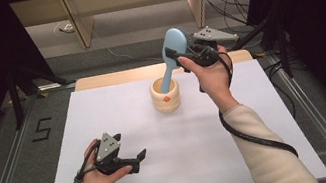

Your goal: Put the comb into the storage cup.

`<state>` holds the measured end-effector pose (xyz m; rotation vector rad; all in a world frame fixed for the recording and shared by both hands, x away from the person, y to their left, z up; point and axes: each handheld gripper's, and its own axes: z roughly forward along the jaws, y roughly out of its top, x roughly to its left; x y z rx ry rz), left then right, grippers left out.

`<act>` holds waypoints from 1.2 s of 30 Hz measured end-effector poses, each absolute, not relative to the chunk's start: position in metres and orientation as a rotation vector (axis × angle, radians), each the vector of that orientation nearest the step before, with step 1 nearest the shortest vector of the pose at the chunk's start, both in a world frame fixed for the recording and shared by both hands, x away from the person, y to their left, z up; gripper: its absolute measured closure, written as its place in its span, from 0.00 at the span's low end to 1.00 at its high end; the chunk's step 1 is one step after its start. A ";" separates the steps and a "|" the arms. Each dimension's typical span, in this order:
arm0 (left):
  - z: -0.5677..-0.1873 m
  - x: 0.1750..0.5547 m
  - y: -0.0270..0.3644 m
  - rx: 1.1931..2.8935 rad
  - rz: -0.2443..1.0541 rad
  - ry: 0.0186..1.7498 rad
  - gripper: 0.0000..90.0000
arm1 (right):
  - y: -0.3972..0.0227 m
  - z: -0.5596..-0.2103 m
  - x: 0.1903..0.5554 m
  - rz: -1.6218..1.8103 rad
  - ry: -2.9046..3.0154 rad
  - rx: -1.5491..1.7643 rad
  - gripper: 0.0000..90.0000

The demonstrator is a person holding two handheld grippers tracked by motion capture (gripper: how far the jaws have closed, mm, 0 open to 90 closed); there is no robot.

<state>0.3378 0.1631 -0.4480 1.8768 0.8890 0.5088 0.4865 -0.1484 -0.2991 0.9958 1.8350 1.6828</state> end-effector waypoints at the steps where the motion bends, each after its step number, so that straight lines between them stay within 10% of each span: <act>1: -0.448 0.338 0.163 1.877 0.509 0.889 0.00 | -0.148 -0.299 0.487 1.683 1.834 0.996 0.58; 36: -0.448 0.338 0.163 1.871 0.503 0.889 0.01 | -0.144 -0.304 0.509 1.636 1.805 1.037 0.58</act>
